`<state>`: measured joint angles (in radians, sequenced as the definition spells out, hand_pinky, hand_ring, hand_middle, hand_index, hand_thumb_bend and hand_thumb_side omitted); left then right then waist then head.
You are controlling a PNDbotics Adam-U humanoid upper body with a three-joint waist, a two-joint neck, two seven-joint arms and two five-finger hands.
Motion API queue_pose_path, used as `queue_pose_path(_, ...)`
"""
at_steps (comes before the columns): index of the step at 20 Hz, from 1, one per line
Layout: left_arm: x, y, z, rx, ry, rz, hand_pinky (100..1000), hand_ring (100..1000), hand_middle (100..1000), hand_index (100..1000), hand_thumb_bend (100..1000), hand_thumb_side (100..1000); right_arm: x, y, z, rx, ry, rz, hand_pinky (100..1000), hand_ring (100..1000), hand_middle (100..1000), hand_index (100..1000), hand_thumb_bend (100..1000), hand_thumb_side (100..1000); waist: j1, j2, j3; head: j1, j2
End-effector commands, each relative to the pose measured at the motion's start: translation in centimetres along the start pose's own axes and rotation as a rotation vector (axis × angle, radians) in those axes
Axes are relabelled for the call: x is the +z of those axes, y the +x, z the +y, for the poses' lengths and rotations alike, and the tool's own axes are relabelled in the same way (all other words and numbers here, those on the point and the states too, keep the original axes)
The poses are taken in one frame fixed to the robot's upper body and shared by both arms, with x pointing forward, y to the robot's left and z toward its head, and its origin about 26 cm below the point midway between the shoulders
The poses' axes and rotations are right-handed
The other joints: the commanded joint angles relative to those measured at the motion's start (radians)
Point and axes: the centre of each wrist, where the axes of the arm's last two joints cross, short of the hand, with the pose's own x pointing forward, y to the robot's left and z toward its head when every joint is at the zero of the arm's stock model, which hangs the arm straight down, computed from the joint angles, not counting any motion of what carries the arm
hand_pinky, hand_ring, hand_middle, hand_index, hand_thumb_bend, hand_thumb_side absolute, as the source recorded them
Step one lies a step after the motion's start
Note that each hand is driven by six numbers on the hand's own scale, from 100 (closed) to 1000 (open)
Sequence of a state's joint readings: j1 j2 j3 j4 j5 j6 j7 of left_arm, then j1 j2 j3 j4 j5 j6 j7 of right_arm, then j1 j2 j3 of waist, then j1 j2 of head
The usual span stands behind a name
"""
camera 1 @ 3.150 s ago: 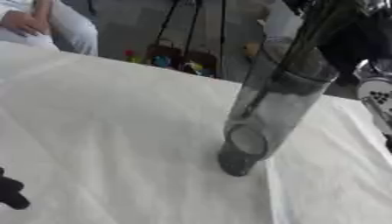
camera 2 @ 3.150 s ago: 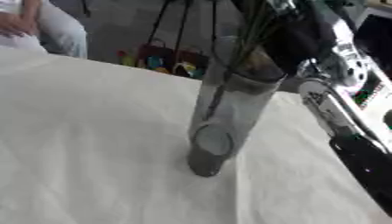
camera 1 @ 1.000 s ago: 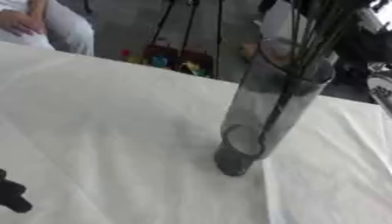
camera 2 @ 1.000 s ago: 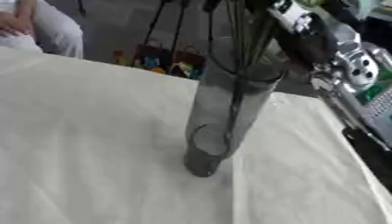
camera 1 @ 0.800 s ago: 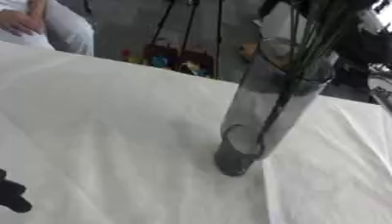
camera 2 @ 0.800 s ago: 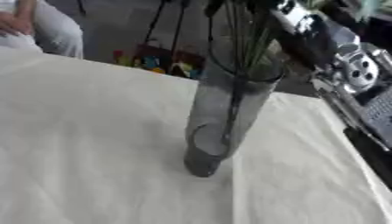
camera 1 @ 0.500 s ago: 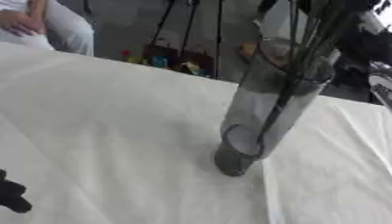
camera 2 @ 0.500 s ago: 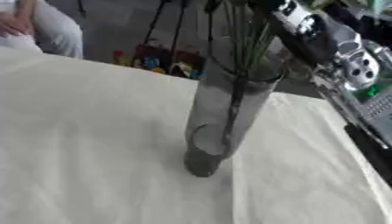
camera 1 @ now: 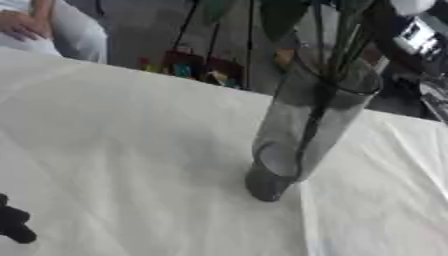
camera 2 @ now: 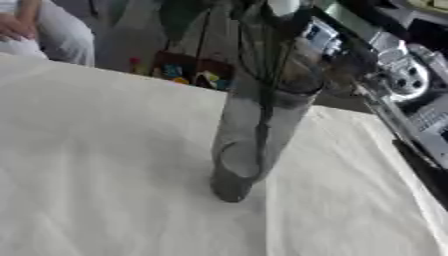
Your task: Arrange flowers into the vase.
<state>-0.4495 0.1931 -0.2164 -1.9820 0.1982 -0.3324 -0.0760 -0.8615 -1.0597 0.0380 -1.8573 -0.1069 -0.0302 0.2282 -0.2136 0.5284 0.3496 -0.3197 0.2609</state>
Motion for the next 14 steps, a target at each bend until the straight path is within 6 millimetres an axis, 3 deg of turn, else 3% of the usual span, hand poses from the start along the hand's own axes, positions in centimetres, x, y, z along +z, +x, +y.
queue_pose_path(1, -0.32, 0.50, -0.02, -0.002, -0.009, -0.020, 536, 638, 667, 828, 100, 1000, 0.14, 0.28, -1.29, 0.078, 0.023, 0.014, 1000, 1000, 703, 954, 656, 1000, 0.006, -0.023, -0.003, -0.003, -0.017)
queue_pose_path(14, -0.18, 0.47, 0.00, -0.006, -0.007, -0.012, 537, 639, 668, 828, 100, 1000, 0.52, 0.14, -1.73, 0.111, 0.023, 0.042, 1000, 1000, 706, 949, 655, 1000, 0.009, -0.022, -0.011, -0.001, -0.019)
